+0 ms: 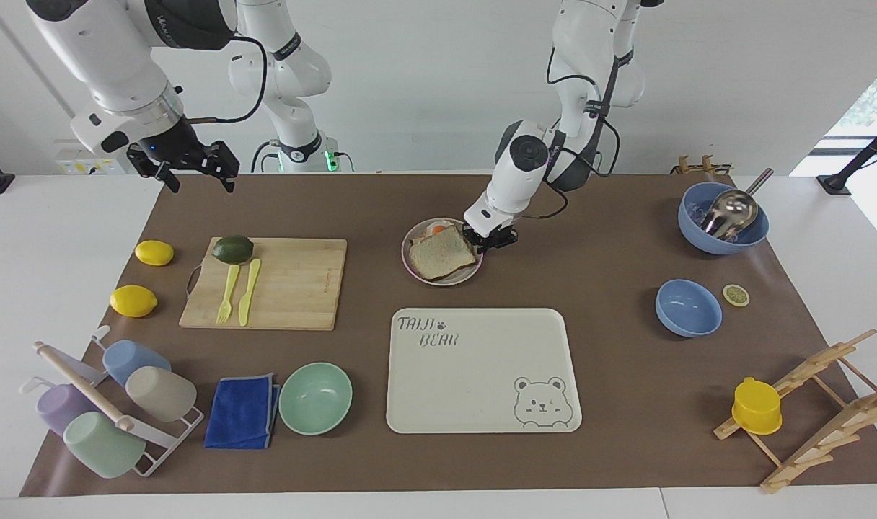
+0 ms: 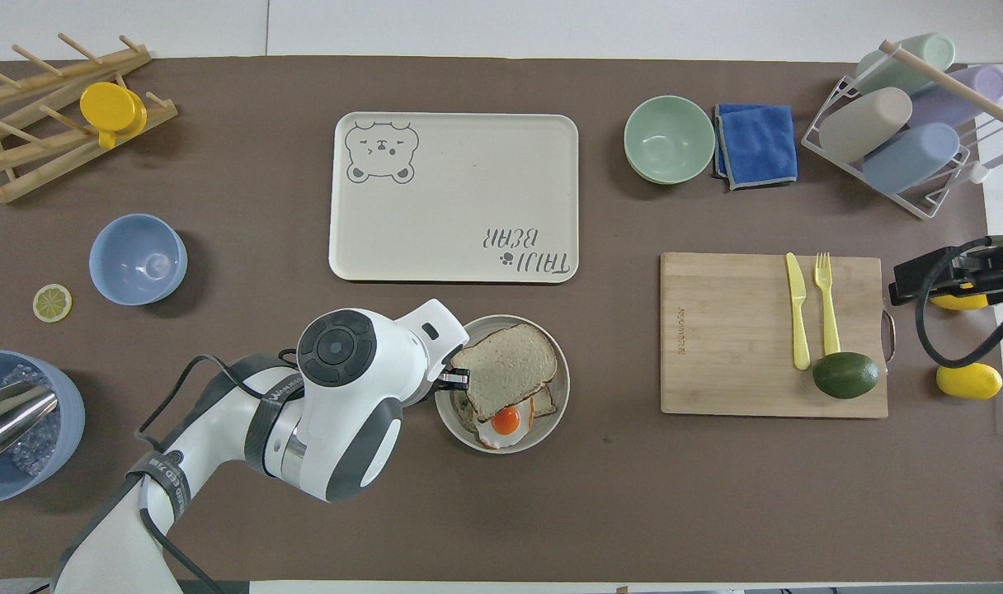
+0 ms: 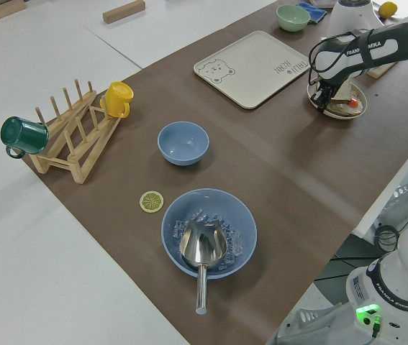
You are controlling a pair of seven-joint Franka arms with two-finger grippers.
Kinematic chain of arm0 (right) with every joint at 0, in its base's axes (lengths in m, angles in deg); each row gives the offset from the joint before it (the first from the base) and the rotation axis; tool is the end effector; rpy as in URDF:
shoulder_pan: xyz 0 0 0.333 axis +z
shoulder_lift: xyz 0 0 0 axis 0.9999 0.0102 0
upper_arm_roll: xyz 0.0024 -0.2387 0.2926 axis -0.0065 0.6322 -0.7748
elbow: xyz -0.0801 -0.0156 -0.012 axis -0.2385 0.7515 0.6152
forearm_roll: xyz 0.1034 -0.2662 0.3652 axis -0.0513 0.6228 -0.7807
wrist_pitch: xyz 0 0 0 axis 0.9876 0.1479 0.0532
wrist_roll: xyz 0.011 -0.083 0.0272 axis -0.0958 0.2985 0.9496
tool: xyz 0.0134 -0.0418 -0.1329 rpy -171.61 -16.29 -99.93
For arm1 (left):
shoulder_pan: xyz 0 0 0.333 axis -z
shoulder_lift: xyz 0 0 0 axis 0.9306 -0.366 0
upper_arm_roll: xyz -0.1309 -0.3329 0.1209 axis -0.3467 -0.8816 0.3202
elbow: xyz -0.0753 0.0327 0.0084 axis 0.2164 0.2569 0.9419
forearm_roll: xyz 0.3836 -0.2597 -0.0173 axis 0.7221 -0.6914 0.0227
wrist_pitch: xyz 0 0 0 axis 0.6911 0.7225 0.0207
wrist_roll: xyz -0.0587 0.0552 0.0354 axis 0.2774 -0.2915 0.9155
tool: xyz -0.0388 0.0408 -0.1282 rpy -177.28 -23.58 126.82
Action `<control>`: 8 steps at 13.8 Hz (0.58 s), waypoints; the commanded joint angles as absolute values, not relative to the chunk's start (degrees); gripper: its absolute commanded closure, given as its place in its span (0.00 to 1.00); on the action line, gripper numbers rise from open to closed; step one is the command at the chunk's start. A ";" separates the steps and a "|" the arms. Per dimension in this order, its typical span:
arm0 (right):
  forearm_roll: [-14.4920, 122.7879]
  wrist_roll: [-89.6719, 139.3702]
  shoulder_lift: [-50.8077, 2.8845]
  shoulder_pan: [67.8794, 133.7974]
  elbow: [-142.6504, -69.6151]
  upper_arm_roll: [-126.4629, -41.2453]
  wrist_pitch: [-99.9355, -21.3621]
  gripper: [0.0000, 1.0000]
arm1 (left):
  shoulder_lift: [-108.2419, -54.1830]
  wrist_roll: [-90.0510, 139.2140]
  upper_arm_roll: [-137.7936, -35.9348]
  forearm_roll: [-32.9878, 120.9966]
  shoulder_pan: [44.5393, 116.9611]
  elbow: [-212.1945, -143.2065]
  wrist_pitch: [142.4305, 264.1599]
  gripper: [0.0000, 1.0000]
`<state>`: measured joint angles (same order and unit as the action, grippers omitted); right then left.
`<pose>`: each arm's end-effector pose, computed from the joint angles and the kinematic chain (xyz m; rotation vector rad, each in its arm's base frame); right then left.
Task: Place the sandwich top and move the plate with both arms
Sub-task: 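Grasp the rim of the white plate with the left gripper, then slide the plate onto the bear-print tray with the left gripper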
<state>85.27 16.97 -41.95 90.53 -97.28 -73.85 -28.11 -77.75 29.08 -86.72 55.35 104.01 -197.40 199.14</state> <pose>0.5926 -0.0195 0.6316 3.1303 -0.0408 -0.1970 0.4563 -0.3734 0.2918 2.9843 -0.2247 -0.1571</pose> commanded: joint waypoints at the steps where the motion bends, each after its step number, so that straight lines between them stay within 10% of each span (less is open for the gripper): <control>1: 84.65 17.91 -42.99 90.03 -98.62 -74.02 -28.66 0.00 | -77.22 28.04 -86.12 54.64 101.77 -196.83 197.20 1.00; 8: 84.65 17.91 -42.99 89.94 -98.62 -74.02 -28.66 0.00 | -79.14 21.44 -86.03 51.39 90.34 -177.34 176.81 1.00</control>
